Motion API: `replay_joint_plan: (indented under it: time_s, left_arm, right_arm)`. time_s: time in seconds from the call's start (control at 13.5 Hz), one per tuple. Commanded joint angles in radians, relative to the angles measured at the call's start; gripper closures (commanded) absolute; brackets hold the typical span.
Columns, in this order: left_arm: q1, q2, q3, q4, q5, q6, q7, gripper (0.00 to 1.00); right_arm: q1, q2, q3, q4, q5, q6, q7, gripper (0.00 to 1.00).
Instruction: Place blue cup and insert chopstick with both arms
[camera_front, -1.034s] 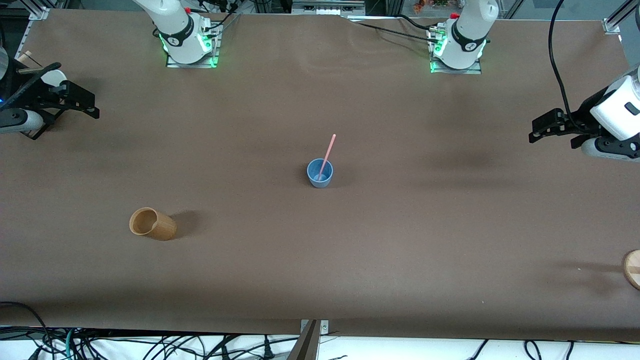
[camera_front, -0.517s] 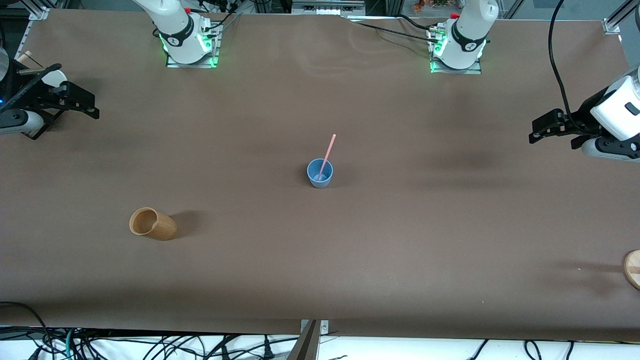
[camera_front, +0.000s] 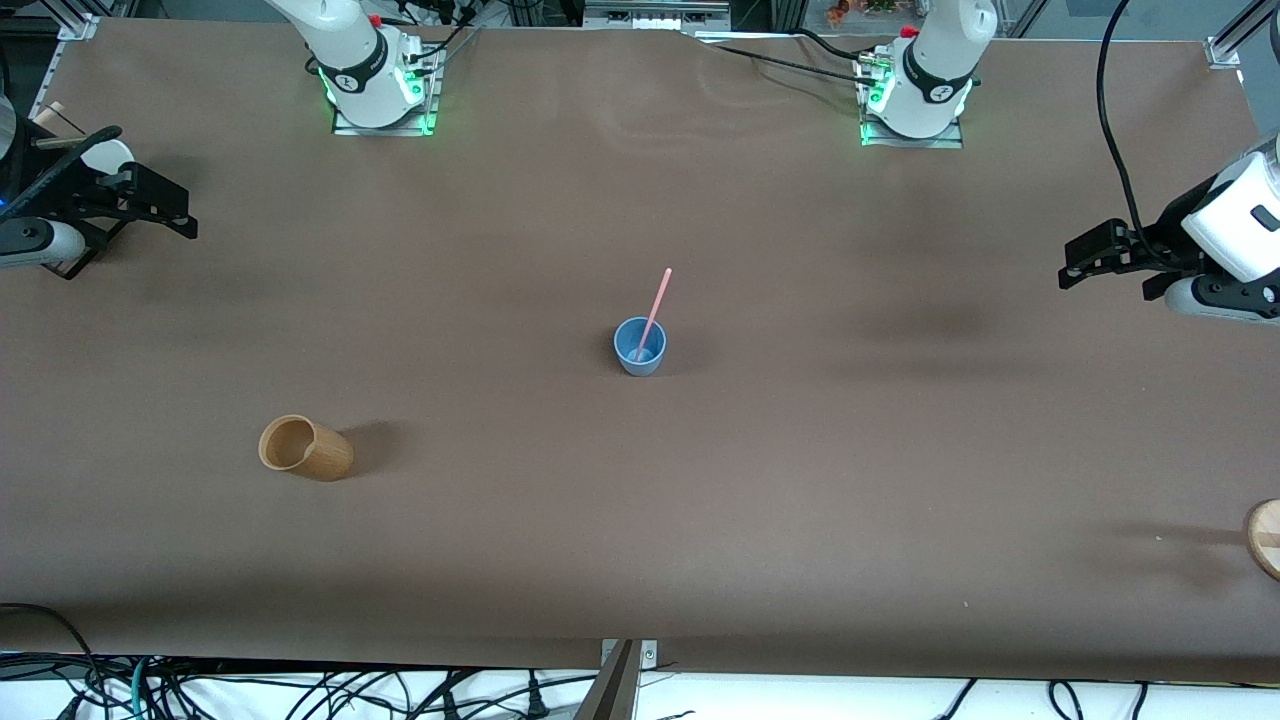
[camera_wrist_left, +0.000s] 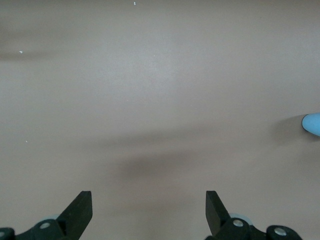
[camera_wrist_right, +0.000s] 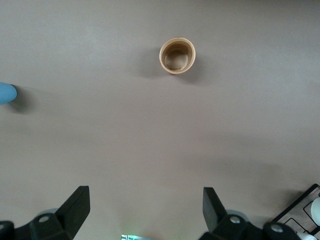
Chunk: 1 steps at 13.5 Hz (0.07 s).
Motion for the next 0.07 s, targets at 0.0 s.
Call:
replay_joint_plan:
  time_s: [0.0]
  left_arm:
    - [-0.001,0.001,0.001,0.011,-0.005,0.003,-0.005,0.00]
  right_arm:
    - [-0.005,-0.016,0.002,0.001,-0.012,0.000,-0.013,0.00]
